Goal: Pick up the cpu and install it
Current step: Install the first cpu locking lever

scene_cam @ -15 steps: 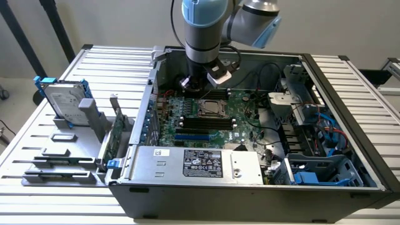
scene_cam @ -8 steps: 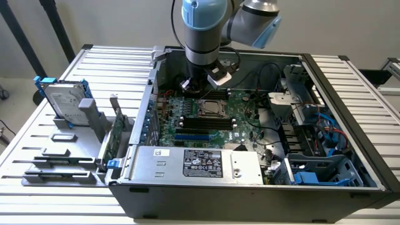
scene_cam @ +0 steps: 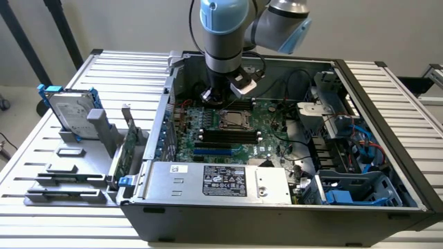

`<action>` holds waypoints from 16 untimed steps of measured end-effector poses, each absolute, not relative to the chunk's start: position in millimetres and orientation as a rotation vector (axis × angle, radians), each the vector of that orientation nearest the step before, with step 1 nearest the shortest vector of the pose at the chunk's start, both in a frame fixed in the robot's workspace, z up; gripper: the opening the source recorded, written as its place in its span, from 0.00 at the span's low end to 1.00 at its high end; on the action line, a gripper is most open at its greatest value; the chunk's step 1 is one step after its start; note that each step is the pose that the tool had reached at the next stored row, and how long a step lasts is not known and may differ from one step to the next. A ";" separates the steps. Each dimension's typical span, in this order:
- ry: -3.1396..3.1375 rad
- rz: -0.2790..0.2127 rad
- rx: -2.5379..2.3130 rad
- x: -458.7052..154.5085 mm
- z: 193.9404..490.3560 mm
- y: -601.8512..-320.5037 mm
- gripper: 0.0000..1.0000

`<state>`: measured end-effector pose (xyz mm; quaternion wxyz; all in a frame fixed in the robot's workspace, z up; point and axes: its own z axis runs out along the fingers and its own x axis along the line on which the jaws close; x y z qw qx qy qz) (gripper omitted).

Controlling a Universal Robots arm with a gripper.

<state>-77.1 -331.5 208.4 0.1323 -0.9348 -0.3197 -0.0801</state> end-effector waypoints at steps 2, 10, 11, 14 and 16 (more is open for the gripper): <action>-0.935 -0.231 -2.717 -77.1 207.8 -329.1 0.11; -0.962 -0.218 -2.734 -77.1 207.1 -325.2 0.11; -0.965 -0.217 -2.735 -77.1 207.1 -325.1 0.11; -0.973 -0.213 -2.739 -77.2 207.1 -324.1 0.11; -0.977 -0.212 -2.740 -77.1 207.0 -322.9 0.11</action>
